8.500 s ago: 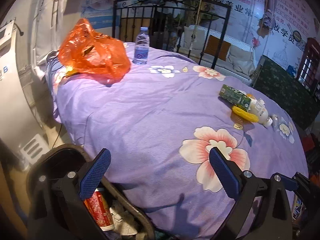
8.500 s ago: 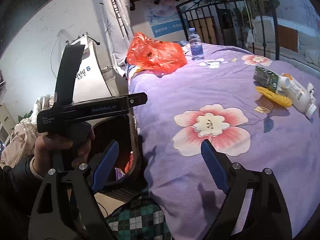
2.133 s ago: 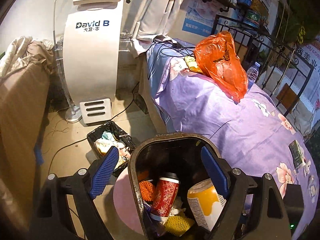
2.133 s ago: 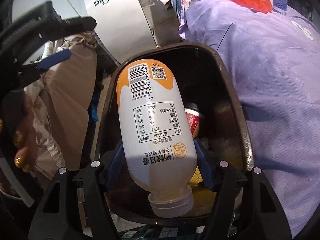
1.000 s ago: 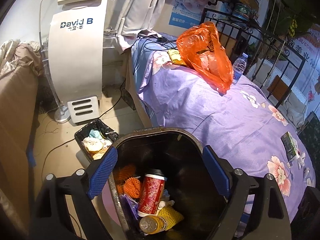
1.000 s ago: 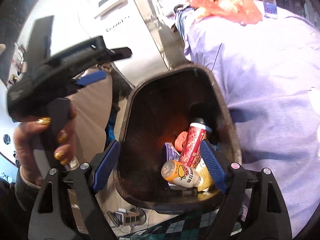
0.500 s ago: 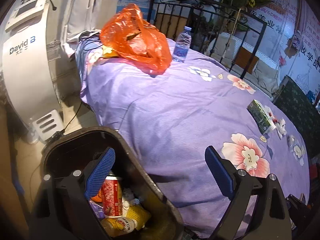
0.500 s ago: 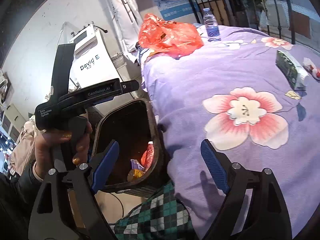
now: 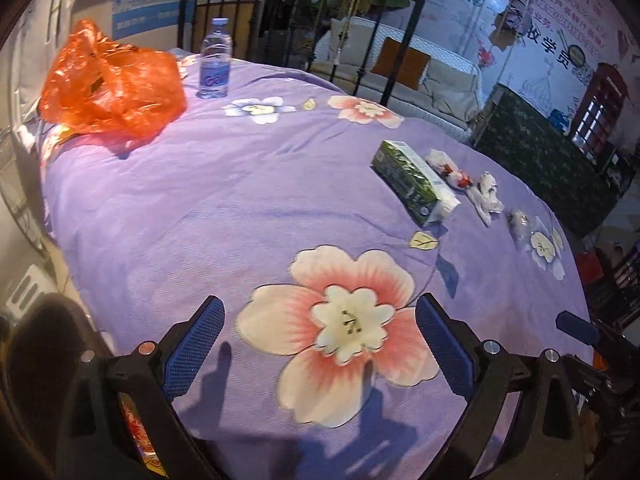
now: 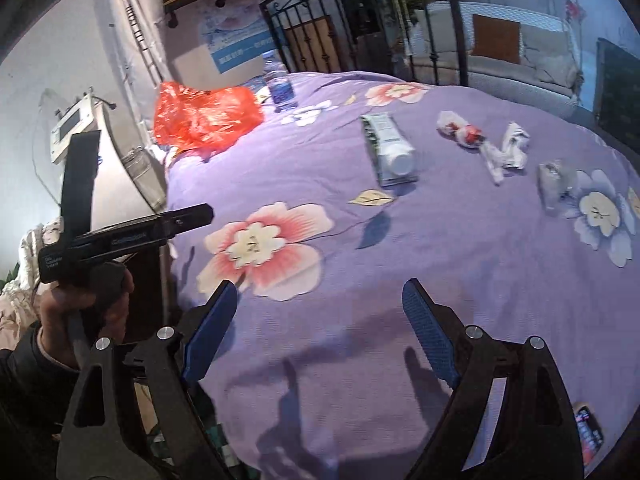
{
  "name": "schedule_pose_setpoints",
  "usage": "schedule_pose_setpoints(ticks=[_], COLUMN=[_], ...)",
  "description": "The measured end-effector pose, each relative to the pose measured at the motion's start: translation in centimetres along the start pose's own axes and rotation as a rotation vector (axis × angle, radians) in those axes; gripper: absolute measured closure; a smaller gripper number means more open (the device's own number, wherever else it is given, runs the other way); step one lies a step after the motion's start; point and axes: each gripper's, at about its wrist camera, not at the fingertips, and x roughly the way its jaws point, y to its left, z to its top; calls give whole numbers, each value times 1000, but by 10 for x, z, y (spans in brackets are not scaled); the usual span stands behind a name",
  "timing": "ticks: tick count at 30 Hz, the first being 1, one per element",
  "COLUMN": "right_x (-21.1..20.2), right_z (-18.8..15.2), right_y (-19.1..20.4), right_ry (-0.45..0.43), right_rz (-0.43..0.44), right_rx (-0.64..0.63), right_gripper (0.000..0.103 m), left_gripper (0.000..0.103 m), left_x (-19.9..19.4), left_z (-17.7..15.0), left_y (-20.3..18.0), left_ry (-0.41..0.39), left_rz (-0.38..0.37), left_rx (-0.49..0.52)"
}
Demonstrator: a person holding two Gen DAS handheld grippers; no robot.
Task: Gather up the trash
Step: 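Move both open tools back over the bed toward the carton, then grasp the green carton with the left tool while the right tool grasps the clear plastic bag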
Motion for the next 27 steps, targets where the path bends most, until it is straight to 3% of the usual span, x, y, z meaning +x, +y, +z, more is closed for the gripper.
schedule_pose_setpoints(ticks=[6,11,22,25,27], right_x=[2,11,53,68,81], right_z=[17,30,75,89,97], right_y=[-77,-127,-200,-212,-221], right_ry=[22,51,116,128,148], right_rz=[-127,-185,-329,-338,-349], right_rx=[106,164,149,152,157], right_gripper=[19,19,19,19,19], left_gripper=[8,8,9,20,33], left_x=[36,79,187,202,205], left_z=[30,64,112,113,114], left_y=[-56,-89,-114,-110,-107], left_ry=[52,117,283,305,298], left_rz=[-72,-80,58,58,70], left_rx=[95,122,127,109,98])
